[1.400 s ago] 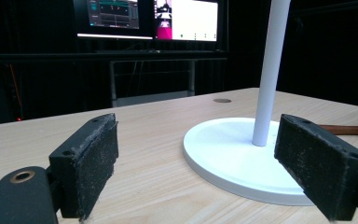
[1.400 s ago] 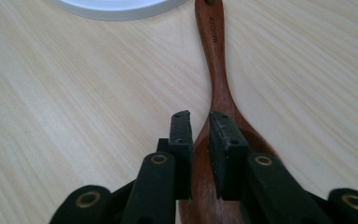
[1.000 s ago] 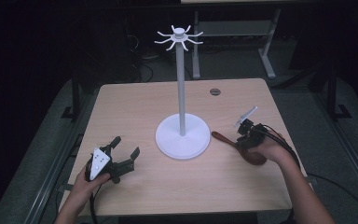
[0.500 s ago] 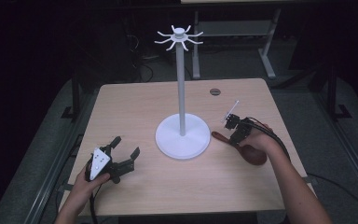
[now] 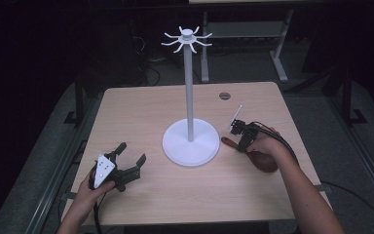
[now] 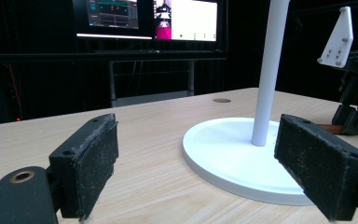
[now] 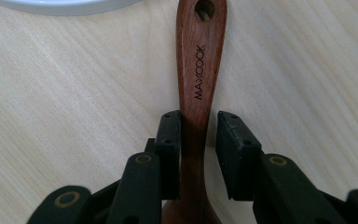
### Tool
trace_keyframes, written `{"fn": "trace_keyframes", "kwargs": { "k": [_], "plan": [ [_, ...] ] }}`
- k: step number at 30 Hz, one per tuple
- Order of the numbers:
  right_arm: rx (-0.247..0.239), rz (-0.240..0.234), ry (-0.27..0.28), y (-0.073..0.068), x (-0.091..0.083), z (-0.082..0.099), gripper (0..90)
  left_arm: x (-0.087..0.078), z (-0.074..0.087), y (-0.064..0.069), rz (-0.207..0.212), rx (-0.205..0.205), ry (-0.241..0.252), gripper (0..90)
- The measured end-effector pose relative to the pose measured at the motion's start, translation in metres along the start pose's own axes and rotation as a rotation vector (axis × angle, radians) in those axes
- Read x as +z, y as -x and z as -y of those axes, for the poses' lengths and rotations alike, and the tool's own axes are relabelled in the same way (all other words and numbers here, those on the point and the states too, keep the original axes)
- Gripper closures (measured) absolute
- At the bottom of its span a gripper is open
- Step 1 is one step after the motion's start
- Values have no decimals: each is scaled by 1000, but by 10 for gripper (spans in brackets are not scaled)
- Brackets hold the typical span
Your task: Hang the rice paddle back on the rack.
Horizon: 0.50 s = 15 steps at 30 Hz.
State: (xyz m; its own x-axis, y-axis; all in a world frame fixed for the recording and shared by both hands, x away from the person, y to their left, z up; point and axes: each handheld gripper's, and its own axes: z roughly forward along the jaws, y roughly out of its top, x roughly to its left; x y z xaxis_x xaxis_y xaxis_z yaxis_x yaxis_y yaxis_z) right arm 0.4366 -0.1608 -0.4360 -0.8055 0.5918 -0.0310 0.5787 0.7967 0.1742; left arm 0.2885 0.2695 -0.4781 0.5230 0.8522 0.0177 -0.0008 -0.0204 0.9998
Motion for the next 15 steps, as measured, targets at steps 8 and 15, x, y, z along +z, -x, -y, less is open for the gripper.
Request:
{"fn": "trace_keyframes", "kwargs": {
  "k": [8,15],
  "plan": [
    [-5,-11,-20,1,3,-2,744,0,0,0,0,0,0,130],
    [14,-22,-26,1,2,-2,758,0,0,0,0,2,0,130]
  ]
}}
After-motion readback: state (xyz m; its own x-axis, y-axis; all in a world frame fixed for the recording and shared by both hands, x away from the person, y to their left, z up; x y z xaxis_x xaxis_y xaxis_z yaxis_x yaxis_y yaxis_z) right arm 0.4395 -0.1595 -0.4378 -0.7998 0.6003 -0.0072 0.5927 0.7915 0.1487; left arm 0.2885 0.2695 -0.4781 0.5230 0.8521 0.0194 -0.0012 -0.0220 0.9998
